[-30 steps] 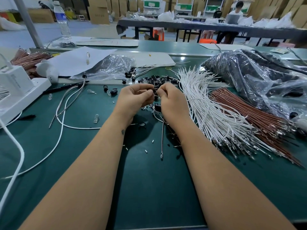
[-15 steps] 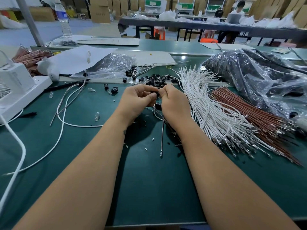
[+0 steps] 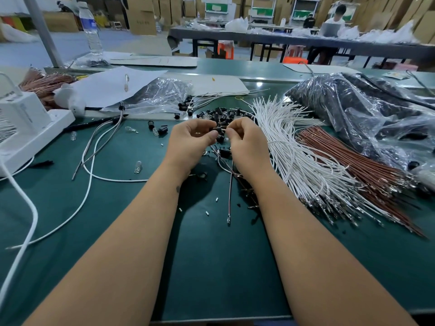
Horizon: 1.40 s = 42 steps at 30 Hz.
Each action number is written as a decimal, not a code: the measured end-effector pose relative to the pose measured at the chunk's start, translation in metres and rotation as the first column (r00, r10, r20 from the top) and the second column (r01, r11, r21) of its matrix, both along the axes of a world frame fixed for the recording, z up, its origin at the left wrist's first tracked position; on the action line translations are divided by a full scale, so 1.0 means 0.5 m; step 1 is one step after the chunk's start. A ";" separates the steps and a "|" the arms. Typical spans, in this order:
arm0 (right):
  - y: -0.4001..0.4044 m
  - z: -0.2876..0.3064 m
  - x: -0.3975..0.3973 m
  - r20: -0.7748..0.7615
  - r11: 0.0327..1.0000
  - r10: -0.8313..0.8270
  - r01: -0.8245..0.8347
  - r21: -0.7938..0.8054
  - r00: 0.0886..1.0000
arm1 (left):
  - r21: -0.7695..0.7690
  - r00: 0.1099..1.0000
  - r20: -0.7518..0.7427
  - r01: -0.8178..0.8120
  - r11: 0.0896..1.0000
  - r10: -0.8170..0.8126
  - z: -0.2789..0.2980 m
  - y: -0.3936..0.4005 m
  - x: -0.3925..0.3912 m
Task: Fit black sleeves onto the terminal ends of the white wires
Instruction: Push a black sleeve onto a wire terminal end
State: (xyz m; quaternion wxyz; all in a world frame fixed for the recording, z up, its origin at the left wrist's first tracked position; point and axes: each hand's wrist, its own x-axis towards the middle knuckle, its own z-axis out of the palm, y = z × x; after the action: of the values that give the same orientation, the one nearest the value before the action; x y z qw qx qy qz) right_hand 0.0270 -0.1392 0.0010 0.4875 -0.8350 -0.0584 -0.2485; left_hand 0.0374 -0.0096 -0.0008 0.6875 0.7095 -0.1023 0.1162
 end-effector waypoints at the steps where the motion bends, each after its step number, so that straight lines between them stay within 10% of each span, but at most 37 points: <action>1: -0.001 -0.001 0.001 0.001 1.000 0.004 -0.004 -0.018 1.000 | -0.003 1.000 -0.009 0.007 1.000 -0.007 0.000 0.001 -0.001; 42: -0.002 0.009 -0.004 -0.070 0.998 0.054 -0.053 0.020 0.996 | -0.069 0.998 -0.066 0.018 0.997 -0.023 -0.001 0.004 0.011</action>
State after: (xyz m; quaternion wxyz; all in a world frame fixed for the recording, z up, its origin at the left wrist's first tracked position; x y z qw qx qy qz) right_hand 0.0251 -0.1401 0.0055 0.5032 -0.8369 -0.0612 -0.2064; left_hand 0.0428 -0.0075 -0.0013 0.7156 0.6880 -0.0824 0.0887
